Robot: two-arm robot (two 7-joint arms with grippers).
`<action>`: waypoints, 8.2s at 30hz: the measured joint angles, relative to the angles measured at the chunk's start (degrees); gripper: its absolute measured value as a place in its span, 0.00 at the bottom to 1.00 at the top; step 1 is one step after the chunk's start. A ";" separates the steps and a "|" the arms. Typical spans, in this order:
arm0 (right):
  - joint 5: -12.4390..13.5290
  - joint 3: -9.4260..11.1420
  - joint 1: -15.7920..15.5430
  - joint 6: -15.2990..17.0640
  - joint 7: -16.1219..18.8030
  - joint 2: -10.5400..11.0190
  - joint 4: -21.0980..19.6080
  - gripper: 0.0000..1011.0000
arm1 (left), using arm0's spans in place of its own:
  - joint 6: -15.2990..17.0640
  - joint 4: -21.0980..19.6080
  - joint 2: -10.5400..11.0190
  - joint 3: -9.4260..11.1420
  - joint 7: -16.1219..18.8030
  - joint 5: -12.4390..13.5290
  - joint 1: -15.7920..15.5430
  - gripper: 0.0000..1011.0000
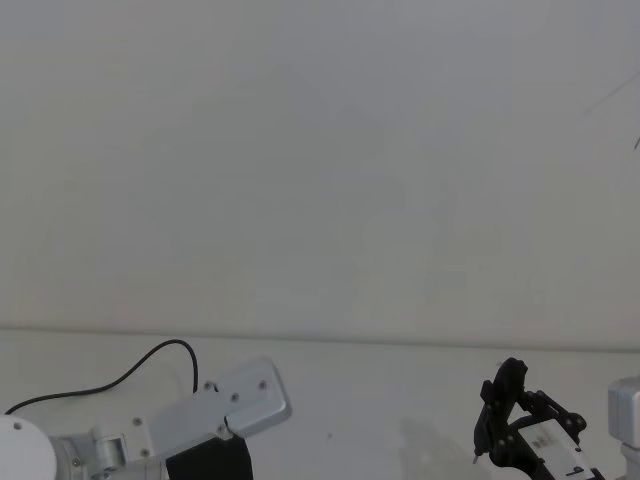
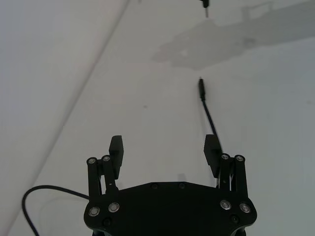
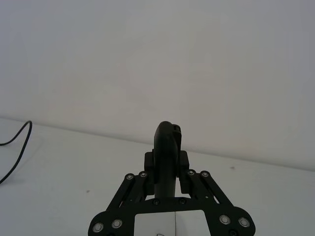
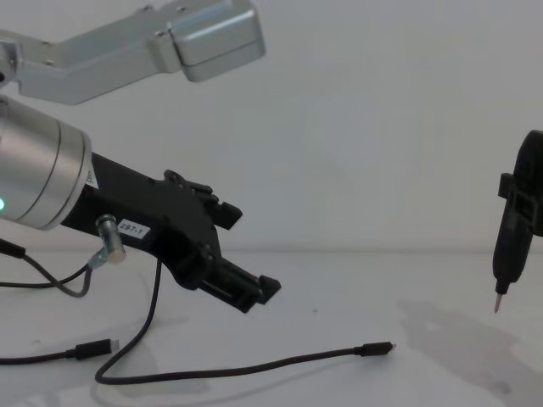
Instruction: Pick up the data cable with the one hand.
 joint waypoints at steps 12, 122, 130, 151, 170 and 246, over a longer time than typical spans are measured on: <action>0.00 0.00 0.00 0.00 0.00 0.00 0.00 0.27 | 3.49 -0.48 -0.87 1.83 -1.42 1.88 -0.82 0.99; 0.08 0.28 -0.06 0.10 0.04 -0.14 -0.68 0.27 | 9.70 5.57 -8.76 5.21 0.45 9.73 -0.87 0.04; 1.19 1.26 -0.16 0.42 0.56 -0.54 -3.30 0.27 | 7.08 4.65 -8.66 2.78 0.05 7.60 0.07 0.04; 12.62 5.63 -2.51 3.39 4.01 -3.00 -11.66 0.27 | 1.54 2.87 -7.29 -2.02 -4.29 0.86 0.28 0.04; 17.30 5.67 -3.32 6.36 3.98 -3.56 -14.15 0.27 | 1.25 2.28 -7.73 -3.93 -6.57 -3.72 -1.55 0.04; 19.17 3.73 -1.04 6.25 1.57 -0.87 -13.79 0.27 | 1.68 2.05 -7.90 -4.41 -7.72 -5.89 -2.60 0.04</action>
